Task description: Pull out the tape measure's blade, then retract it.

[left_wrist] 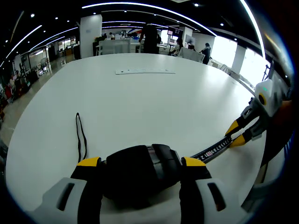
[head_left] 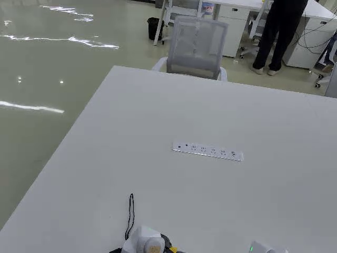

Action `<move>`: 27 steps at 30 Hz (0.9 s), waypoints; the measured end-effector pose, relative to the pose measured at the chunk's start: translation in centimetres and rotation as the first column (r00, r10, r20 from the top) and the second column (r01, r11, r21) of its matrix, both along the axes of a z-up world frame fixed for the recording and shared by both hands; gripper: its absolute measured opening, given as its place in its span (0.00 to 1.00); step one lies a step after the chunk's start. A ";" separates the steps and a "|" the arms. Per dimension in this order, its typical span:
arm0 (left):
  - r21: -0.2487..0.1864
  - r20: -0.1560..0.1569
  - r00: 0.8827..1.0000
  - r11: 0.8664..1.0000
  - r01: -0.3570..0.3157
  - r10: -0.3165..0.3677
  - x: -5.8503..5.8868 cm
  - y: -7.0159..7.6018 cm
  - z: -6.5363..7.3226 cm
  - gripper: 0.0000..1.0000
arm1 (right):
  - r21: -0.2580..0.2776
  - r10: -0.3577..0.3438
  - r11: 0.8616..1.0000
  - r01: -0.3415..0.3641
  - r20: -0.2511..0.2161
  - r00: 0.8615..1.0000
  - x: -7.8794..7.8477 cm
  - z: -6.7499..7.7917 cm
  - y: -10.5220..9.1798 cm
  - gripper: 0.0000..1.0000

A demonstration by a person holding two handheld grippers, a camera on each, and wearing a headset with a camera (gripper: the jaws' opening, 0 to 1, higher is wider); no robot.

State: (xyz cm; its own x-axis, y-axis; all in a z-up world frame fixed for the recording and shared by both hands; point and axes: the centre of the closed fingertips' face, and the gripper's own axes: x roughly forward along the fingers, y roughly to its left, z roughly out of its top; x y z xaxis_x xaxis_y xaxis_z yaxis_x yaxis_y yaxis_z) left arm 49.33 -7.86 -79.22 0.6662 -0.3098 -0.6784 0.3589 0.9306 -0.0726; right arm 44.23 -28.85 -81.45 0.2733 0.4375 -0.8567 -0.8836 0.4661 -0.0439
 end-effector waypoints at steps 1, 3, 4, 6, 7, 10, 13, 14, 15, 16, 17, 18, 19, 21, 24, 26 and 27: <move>-0.001 0.000 1.000 1.000 0.000 0.000 0.0 0.0 0.1 0.64 | 0.000 -0.001 1.000 0.001 -0.001 1.000 0.0 0.0 0.0 0.14; -0.002 -0.001 1.000 1.000 -0.001 0.001 0.0 0.0 0.1 0.64 | 0.001 0.000 1.000 0.000 -0.002 1.000 0.1 -0.1 0.1 0.14; -0.003 -0.001 1.000 1.000 -0.001 0.001 0.0 0.0 0.1 0.64 | 0.002 0.000 1.000 0.000 -0.002 1.000 0.1 -0.1 0.2 0.14; -0.003 -0.001 1.000 1.000 -0.001 0.001 0.0 0.0 0.1 0.64 | 0.005 -0.001 1.000 0.001 -0.004 1.000 0.2 -0.1 0.3 0.14; -0.003 -0.001 1.000 1.000 -0.001 0.001 0.0 0.0 0.1 0.64 | 0.006 -0.002 1.000 0.002 -0.004 1.000 0.2 -0.1 0.3 0.14; -0.004 -0.001 1.000 1.000 0.000 0.000 0.0 0.0 0.2 0.64 | 0.010 -0.002 1.000 0.002 -0.008 1.000 0.2 0.0 0.4 0.14; -0.004 -0.001 1.000 1.000 0.000 0.000 0.0 0.0 0.2 0.64 | 0.013 0.001 1.000 -0.001 -0.013 1.000 0.2 -0.1 0.6 0.14; -0.004 -0.001 1.000 1.000 0.000 0.000 0.0 0.0 0.2 0.64 | 0.013 0.003 1.000 -0.002 -0.013 1.000 0.2 -0.1 0.6 0.14; -0.004 -0.001 1.000 1.000 0.001 -0.001 0.0 0.0 0.1 0.64 | 0.013 0.005 1.000 -0.005 -0.014 1.000 0.2 0.0 0.7 0.14; -0.005 -0.002 1.000 1.000 0.000 0.000 0.0 0.0 0.1 0.64 | 0.013 0.006 1.000 -0.005 -0.015 1.000 0.1 0.0 0.8 0.14; -0.005 -0.002 1.000 1.000 0.000 0.000 0.1 0.0 0.1 0.64 | 0.013 0.007 1.000 -0.006 -0.015 1.000 0.2 0.1 0.8 0.14; -0.006 -0.003 1.000 1.000 0.000 0.000 0.1 0.0 0.2 0.64 | 0.014 0.008 1.000 -0.008 -0.016 1.000 0.2 0.1 0.9 0.14; -0.007 -0.004 1.000 1.000 0.000 0.000 0.1 0.0 0.1 0.64 | 0.014 0.010 1.000 -0.009 -0.017 1.000 0.2 0.1 1.0 0.14; -0.007 -0.003 1.000 1.000 0.000 0.000 0.1 0.0 0.1 0.64 | 0.014 0.015 1.000 -0.014 -0.017 1.000 0.1 0.1 1.1 0.14; -0.007 -0.003 1.000 1.000 0.001 -0.001 0.1 0.0 0.0 0.64 | 0.014 0.018 1.000 -0.018 -0.018 1.000 0.2 0.0 1.2 0.14; -0.008 -0.004 1.000 1.000 0.001 -0.001 0.1 0.0 0.1 0.64 | 0.015 0.021 1.000 -0.021 -0.017 1.000 0.1 0.1 1.4 0.14; -0.008 -0.004 1.000 1.000 0.001 -0.001 0.1 0.0 0.1 0.64 | 0.014 0.022 1.000 -0.022 -0.016 1.000 0.2 0.1 1.4 0.14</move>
